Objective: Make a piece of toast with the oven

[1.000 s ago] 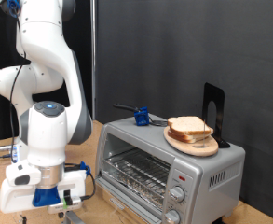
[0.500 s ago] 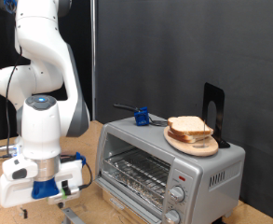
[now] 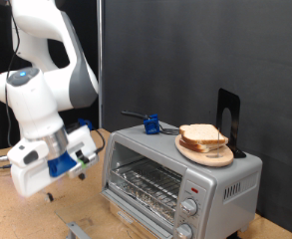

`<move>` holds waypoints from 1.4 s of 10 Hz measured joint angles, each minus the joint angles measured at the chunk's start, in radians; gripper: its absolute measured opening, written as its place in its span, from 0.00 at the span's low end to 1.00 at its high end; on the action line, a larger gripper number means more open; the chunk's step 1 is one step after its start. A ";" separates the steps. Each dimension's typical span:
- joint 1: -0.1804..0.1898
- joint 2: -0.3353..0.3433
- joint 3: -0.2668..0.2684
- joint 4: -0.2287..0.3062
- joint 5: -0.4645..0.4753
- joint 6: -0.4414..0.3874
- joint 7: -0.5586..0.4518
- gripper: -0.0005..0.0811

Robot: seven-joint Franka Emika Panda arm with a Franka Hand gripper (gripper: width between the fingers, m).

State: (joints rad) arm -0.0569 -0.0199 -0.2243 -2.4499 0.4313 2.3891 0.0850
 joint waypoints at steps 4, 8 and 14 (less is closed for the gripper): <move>-0.007 -0.176 -0.044 -0.037 0.071 -0.048 -0.069 1.00; -0.053 -0.320 -0.040 -0.039 -0.073 -0.206 0.051 1.00; 0.046 -0.336 -0.024 -0.017 0.244 -0.227 -0.081 1.00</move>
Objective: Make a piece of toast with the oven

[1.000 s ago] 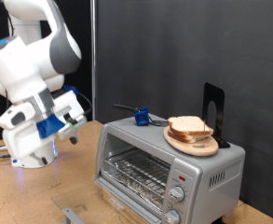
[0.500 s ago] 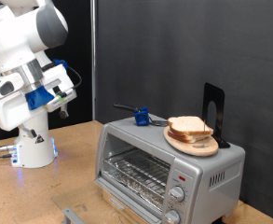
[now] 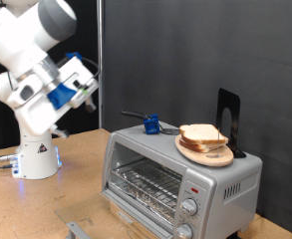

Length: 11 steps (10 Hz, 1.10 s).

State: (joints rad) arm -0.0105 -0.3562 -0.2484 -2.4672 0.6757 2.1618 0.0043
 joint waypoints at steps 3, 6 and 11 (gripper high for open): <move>0.043 -0.035 0.089 0.002 -0.007 0.055 0.006 1.00; 0.058 -0.075 0.176 0.007 -0.036 0.080 0.020 1.00; 0.120 -0.132 0.175 0.018 0.029 0.006 -0.148 1.00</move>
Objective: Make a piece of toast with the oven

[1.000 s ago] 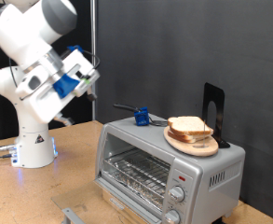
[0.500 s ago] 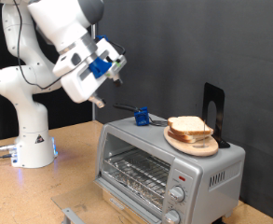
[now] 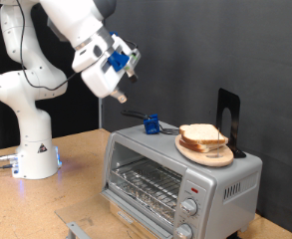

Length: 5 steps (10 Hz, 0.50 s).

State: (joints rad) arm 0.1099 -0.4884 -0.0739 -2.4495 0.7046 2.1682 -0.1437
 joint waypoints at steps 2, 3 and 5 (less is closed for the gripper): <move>0.006 -0.066 0.029 0.010 -0.049 -0.092 0.023 1.00; 0.004 -0.097 0.057 0.010 -0.084 -0.103 0.075 1.00; -0.003 -0.139 0.108 0.004 -0.143 -0.099 0.153 1.00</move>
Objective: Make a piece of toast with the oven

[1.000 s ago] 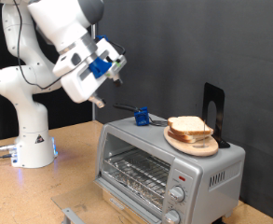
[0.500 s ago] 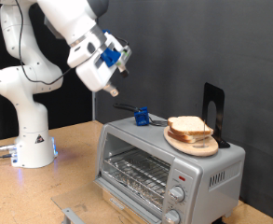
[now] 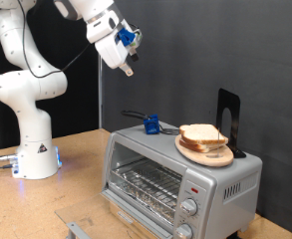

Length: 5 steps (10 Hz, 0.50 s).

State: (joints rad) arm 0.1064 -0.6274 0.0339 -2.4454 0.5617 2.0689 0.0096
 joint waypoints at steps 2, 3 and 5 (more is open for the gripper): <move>-0.004 -0.017 0.021 -0.006 -0.030 0.005 0.010 1.00; -0.007 -0.027 0.029 -0.013 -0.034 0.006 0.011 1.00; -0.008 -0.022 0.031 -0.020 -0.038 0.019 0.011 1.00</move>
State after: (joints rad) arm 0.0980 -0.6498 0.0648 -2.4655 0.5241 2.0883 0.0206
